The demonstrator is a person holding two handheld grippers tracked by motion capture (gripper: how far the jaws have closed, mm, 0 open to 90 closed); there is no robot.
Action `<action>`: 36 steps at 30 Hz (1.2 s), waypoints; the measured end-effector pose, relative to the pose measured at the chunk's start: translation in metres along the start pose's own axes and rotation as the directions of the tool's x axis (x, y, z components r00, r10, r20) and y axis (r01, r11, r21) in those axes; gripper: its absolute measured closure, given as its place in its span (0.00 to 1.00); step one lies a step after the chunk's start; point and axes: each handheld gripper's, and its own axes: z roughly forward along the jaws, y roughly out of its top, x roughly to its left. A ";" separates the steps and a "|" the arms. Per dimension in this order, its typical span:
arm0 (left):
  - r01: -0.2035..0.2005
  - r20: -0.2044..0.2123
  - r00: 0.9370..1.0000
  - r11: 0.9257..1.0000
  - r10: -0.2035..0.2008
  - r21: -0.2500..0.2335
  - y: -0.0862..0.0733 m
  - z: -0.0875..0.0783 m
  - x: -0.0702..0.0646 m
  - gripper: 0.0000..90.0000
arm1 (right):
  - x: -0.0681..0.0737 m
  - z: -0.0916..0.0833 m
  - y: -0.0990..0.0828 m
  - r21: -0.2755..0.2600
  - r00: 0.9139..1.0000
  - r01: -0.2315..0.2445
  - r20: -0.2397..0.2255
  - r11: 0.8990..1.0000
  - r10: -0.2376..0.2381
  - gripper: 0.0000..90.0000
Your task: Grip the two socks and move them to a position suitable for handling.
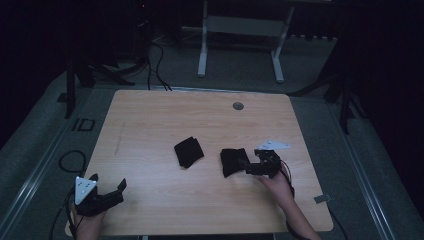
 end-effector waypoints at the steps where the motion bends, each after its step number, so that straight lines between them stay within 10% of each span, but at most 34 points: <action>1: 0.000 0.000 1.000 1.000 0.000 0.000 0.000 0.000 0.000 0.02 | 0.000 0.000 0.000 0.000 1.000 0.000 0.000 1.000 0.000 0.20; 15: -0.003 0.014 1.000 1.000 0.003 0.007 0.000 0.000 -0.001 0.02 | 0.029 0.059 0.003 0.070 0.991 0.097 0.086 0.993 -0.103 0.38; 23: -0.007 0.038 0.999 1.000 0.007 0.004 0.000 0.000 -0.004 0.02 | 0.034 0.059 0.007 0.076 0.984 0.124 0.121 0.989 -0.133 0.84; 30: -0.026 0.056 0.998 0.999 0.027 -0.023 0.001 0.000 -0.009 0.02 | 0.044 0.032 0.017 0.029 0.990 0.126 0.063 0.992 -0.127 0.86; 36: 0.003 0.065 0.998 0.999 0.000 -0.039 0.004 -0.002 -0.013 0.02 | 0.073 -0.020 0.027 -0.057 0.978 0.208 0.023 0.976 -0.207 0.86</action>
